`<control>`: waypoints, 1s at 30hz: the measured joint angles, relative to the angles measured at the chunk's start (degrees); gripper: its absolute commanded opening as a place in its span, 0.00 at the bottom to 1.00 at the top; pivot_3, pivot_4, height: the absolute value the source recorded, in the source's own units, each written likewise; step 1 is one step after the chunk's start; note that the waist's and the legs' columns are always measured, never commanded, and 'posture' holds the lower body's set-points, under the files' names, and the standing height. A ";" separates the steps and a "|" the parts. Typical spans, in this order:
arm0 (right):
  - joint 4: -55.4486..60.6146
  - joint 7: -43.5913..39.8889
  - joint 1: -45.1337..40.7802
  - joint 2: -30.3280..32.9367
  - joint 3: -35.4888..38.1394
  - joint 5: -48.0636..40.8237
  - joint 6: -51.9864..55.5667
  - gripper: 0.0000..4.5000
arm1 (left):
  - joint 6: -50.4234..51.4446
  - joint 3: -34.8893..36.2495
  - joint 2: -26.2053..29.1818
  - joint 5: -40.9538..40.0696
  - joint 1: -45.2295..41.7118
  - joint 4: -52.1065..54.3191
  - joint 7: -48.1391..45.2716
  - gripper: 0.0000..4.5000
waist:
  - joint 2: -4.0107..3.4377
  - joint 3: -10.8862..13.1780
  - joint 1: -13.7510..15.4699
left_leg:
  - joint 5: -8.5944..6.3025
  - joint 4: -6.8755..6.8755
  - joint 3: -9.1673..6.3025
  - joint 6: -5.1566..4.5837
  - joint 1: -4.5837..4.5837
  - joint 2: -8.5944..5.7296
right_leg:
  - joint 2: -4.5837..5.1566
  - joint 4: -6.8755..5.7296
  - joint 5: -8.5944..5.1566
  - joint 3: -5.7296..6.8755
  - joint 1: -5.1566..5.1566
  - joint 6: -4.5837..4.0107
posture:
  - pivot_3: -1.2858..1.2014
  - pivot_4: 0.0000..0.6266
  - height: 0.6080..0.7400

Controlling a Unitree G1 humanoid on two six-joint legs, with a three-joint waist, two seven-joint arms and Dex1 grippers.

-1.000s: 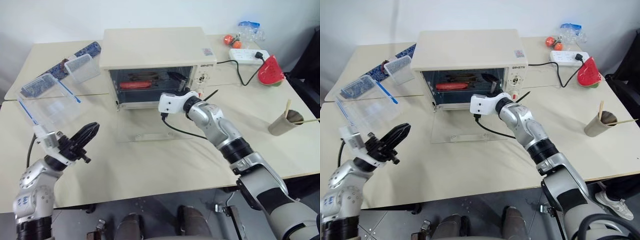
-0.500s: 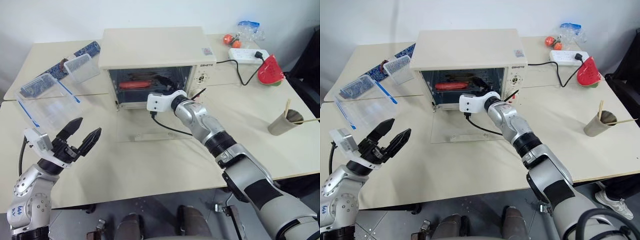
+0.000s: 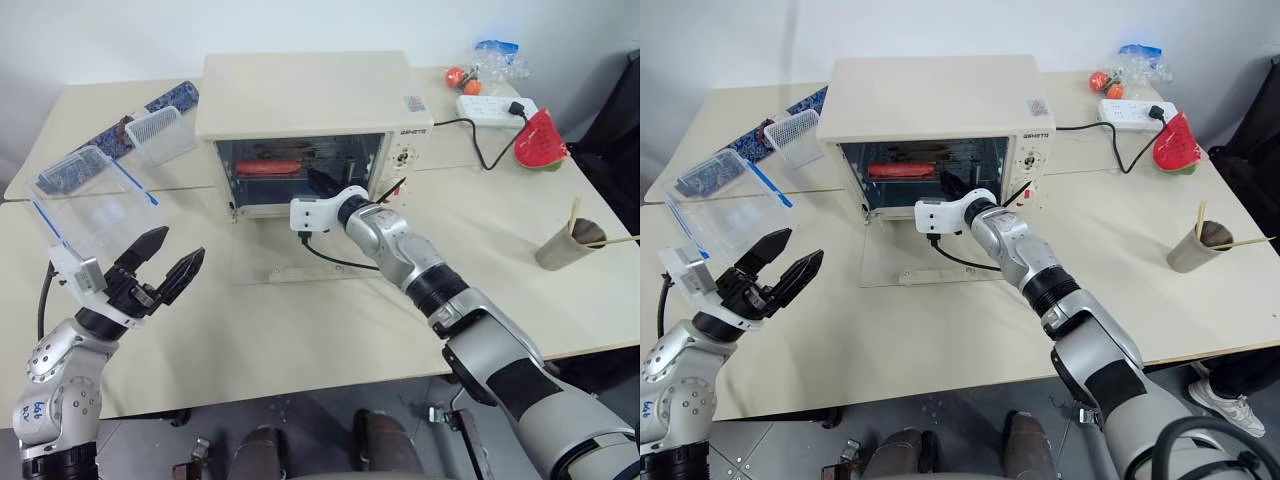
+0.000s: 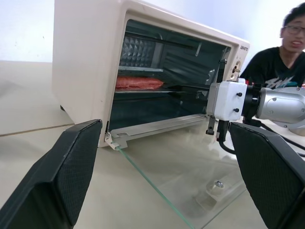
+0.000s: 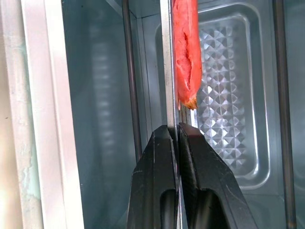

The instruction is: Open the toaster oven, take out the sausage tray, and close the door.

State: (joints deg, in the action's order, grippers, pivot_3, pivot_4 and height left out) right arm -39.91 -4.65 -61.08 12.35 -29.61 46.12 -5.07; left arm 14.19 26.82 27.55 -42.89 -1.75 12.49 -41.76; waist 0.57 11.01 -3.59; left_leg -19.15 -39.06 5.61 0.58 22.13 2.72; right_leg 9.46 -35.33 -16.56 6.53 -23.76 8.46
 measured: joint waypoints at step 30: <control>40.25 -20.86 23.81 12.78 3.78 -6.68 0.54 0.01 | 3.18 -2.55 1.58 -0.25 -6.35 -4.41 0.42 1.00 | 0.01 -0.01 1.03 | 0.00 0.00 -0.08 0.00 0.07 -0.02 | 0.00 0.26 0.00 0.16 0.09 0.01 | 0.52 0.24 1.00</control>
State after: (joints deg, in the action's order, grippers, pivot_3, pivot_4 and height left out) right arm 0.34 -25.52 -37.27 25.13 -25.83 39.44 -4.53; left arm 17.37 24.28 29.14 -43.14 -8.10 8.08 -41.33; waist 0.58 11.01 -2.57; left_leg -19.15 -39.06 5.53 0.58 22.20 2.70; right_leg 9.46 -35.07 -16.55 6.70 -23.67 8.47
